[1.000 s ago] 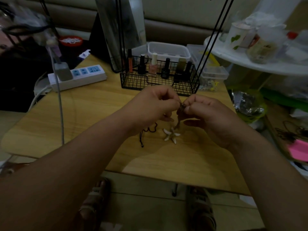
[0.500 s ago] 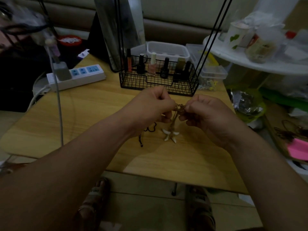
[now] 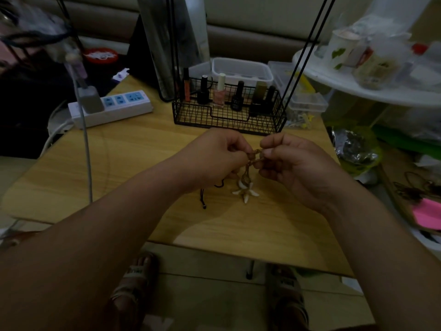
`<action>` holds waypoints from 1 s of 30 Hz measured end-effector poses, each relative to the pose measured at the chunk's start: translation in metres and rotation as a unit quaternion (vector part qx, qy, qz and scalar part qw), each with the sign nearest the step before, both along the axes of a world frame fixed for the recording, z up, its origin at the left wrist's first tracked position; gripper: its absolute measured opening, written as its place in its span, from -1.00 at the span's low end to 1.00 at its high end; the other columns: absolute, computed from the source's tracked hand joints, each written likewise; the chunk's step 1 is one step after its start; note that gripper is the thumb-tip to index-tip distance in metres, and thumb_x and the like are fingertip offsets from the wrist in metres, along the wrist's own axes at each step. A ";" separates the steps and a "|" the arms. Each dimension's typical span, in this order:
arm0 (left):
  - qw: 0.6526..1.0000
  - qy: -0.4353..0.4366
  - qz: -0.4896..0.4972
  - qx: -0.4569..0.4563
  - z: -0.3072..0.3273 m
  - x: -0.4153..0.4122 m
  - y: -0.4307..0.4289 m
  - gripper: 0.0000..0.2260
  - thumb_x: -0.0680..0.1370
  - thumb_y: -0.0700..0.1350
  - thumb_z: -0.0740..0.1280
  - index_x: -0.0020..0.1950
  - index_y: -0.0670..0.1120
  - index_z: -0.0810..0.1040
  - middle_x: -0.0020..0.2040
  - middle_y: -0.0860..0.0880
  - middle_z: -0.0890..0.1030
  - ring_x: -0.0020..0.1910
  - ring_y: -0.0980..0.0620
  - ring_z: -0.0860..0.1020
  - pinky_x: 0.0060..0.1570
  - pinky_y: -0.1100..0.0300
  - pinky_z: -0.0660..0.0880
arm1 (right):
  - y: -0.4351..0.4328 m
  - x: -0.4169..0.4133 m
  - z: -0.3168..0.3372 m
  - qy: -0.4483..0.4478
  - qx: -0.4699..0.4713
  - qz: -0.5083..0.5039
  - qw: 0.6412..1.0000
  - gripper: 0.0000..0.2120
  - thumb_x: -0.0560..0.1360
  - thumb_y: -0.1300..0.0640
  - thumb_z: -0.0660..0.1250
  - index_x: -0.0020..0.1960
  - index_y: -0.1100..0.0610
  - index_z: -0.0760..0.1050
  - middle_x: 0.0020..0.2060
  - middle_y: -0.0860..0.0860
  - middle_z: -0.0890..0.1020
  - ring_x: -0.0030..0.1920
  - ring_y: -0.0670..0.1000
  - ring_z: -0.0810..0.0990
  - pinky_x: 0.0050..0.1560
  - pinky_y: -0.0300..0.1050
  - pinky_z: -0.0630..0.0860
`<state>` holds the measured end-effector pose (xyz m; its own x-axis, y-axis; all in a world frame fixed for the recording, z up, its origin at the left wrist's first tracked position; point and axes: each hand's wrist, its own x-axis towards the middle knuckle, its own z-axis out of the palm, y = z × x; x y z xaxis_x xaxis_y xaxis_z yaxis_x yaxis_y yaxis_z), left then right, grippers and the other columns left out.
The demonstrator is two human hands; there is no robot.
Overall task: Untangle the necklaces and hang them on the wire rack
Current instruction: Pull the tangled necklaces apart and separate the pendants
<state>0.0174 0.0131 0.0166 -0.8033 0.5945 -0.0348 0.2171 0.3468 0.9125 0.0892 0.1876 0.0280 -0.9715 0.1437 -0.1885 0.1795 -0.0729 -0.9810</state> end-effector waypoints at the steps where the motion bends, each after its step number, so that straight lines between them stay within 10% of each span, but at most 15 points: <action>1: 1.000 -0.003 0.001 0.005 0.000 0.000 -0.001 -0.91 0.63 -0.17 0.39 -0.02 -0.01 0.66 -0.15 -0.03 0.66 -0.23 0.12 0.65 -0.18 0.25 0.62 | -0.001 0.000 0.001 -0.003 -0.012 0.001 1.000 -0.81 0.59 0.37 0.23 0.10 0.17 0.52 -0.16 0.08 0.65 -0.11 0.05 0.66 -0.07 -0.06 0.55; 13: 0.994 -0.094 -0.002 0.060 -0.001 0.002 0.001 -0.92 0.64 -0.17 0.37 -0.05 -0.09 0.61 -0.11 -0.05 0.67 -0.17 0.02 0.60 -0.19 0.12 0.62 | 0.001 -0.003 0.002 -0.026 -0.221 -0.045 0.974 -0.89 0.60 0.27 0.15 0.06 0.12 0.41 -0.33 -0.01 0.50 -0.38 -0.06 0.48 -0.36 -0.22 0.36; 19: 0.951 -0.225 0.017 0.211 0.004 -0.002 -0.001 -0.87 0.68 -0.22 0.26 -0.04 -0.10 0.55 -0.18 -0.05 0.65 -0.05 -0.05 0.64 0.04 0.04 0.60 | 0.010 0.000 -0.003 -0.040 0.039 0.001 0.998 -0.93 0.64 0.20 0.31 0.09 0.15 0.55 -0.27 0.00 0.56 -0.44 -0.11 0.35 -0.50 -0.27 0.19; 30: 0.967 -0.194 0.014 0.166 0.006 -0.001 0.000 -0.87 0.69 -0.18 0.24 0.01 -0.11 0.57 -0.36 0.03 0.41 -0.38 0.08 0.36 -0.30 0.16 0.29 | 0.015 0.003 -0.002 -0.027 0.120 0.032 0.992 -0.81 0.62 0.06 0.36 -0.01 0.11 0.72 -0.38 -0.04 0.39 -0.40 -0.09 0.31 -0.40 -0.22 0.24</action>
<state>0.0167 0.0131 0.0228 -0.7845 0.6022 -0.1481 -0.1692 0.0219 0.9853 0.0927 0.2022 0.0261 -0.9696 0.1293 -0.2076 0.2283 0.1738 -0.9579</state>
